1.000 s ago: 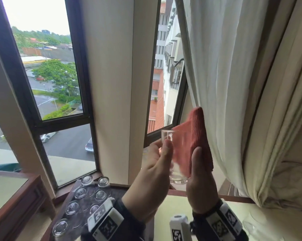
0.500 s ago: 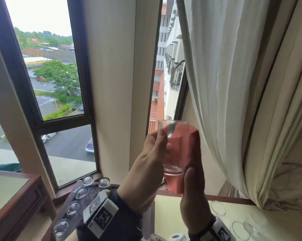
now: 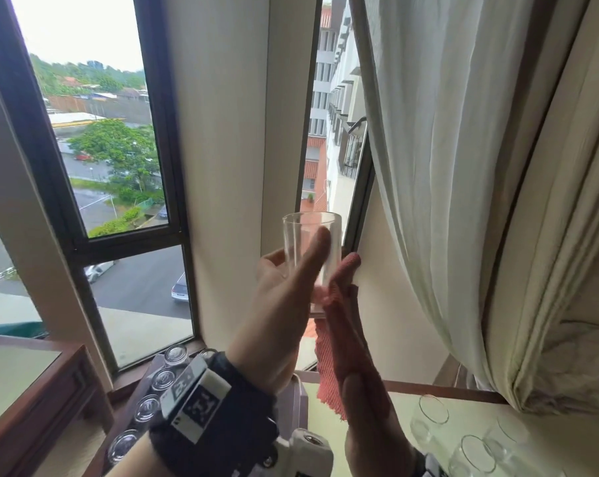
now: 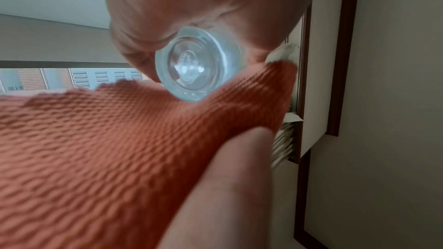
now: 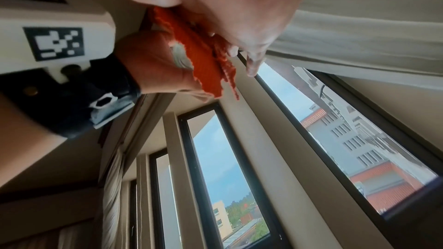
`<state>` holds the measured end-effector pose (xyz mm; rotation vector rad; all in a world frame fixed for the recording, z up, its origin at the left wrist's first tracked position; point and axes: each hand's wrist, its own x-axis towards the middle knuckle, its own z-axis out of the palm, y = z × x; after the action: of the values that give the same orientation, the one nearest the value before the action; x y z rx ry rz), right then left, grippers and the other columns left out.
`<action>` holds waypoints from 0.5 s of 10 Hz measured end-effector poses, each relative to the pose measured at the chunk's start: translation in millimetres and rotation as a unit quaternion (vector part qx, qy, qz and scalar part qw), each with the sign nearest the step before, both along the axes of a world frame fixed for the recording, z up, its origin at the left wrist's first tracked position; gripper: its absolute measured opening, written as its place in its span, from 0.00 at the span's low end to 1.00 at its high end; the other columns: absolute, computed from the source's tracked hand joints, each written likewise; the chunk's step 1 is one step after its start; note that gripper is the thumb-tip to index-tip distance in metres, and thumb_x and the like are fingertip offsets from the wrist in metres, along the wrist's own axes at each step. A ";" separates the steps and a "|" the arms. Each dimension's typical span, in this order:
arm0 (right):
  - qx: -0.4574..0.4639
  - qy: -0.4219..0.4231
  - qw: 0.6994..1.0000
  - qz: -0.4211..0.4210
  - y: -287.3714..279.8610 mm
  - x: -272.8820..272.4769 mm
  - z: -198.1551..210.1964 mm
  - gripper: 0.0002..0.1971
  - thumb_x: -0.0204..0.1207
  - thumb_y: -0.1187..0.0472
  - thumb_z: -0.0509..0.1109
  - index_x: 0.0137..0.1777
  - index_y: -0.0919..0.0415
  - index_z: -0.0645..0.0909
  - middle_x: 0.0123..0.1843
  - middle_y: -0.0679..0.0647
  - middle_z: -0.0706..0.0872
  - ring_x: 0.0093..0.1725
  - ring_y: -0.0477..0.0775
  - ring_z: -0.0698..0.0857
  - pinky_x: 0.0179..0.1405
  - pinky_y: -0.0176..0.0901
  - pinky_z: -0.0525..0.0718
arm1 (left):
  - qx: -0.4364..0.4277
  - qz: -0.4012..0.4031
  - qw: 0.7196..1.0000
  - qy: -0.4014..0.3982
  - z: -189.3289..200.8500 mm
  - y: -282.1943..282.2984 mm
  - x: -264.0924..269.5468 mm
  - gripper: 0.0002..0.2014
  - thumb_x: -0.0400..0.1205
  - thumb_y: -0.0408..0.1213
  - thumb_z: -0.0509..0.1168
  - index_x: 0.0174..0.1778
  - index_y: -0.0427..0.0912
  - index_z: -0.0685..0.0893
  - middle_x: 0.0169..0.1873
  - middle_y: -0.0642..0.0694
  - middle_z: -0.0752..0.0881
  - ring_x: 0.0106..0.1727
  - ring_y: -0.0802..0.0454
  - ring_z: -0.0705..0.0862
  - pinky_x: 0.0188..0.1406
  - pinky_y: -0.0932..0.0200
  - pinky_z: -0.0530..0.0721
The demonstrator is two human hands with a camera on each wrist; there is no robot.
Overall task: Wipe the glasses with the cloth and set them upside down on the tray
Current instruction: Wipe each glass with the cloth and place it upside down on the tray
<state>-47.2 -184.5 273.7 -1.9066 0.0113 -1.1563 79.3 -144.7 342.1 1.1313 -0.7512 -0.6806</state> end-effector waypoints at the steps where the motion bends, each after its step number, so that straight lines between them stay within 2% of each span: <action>1: 0.066 0.024 0.997 -0.042 -5.1 -3.3 -4.4 0.27 0.83 0.28 0.52 0.80 0.30 0.70 0.78 0.33 0.77 0.82 0.39 0.70 0.75 0.24 0.67 | 0.019 -0.023 0.999 -0.025 -6.1 5.1 -11.5 0.50 0.71 0.62 0.82 0.75 0.29 0.70 0.50 0.35 0.92 0.46 0.49 0.96 0.44 0.64 0.92; 2: 0.238 0.094 0.966 -0.023 -21.6 -10.5 13.4 0.42 0.54 0.11 0.62 0.57 0.41 0.82 0.57 0.29 0.89 0.58 0.30 0.87 0.52 0.19 0.79 | 0.032 -0.048 0.998 -0.024 -19.0 7.1 -27.1 0.40 0.74 0.60 0.82 0.71 0.42 0.72 0.53 0.39 0.92 0.49 0.49 0.95 0.47 0.62 0.91; 3: 0.192 0.154 0.967 -0.059 -35.4 -20.0 38.5 0.60 0.56 0.10 0.54 0.74 0.58 0.78 0.75 0.59 0.81 0.67 0.53 0.82 0.57 0.19 0.74 | 0.038 -0.071 0.996 -0.046 -24.9 7.9 -40.5 0.30 0.81 0.69 0.69 0.71 0.54 0.79 0.62 0.53 0.91 0.63 0.62 0.89 0.53 0.73 0.85; 4: 0.054 0.144 0.987 -0.052 -19.1 -23.8 48.7 0.54 0.72 0.23 0.54 0.78 0.75 0.71 0.76 0.74 0.76 0.66 0.63 0.80 0.59 0.21 0.77 | 0.006 -0.081 0.996 -0.026 -18.9 6.6 -42.7 0.21 0.87 0.61 0.55 0.66 0.55 0.84 0.50 0.68 0.92 0.53 0.74 0.88 0.49 0.77 0.82; 5: -0.006 0.038 0.998 -0.045 -7.9 -3.3 35.9 0.32 0.89 0.39 0.48 0.86 0.58 0.66 0.88 0.57 0.65 0.88 0.60 0.62 0.86 0.49 0.61 | 0.003 -0.037 0.999 0.015 -13.8 3.0 -24.4 0.28 0.89 0.69 0.57 0.68 0.51 0.88 0.60 0.48 0.93 0.64 0.51 0.90 0.70 0.45 0.82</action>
<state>-50.5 -192.4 309.7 -1.9767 0.1343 -1.1443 54.9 -141.7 328.2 1.1013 -0.7691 -0.7620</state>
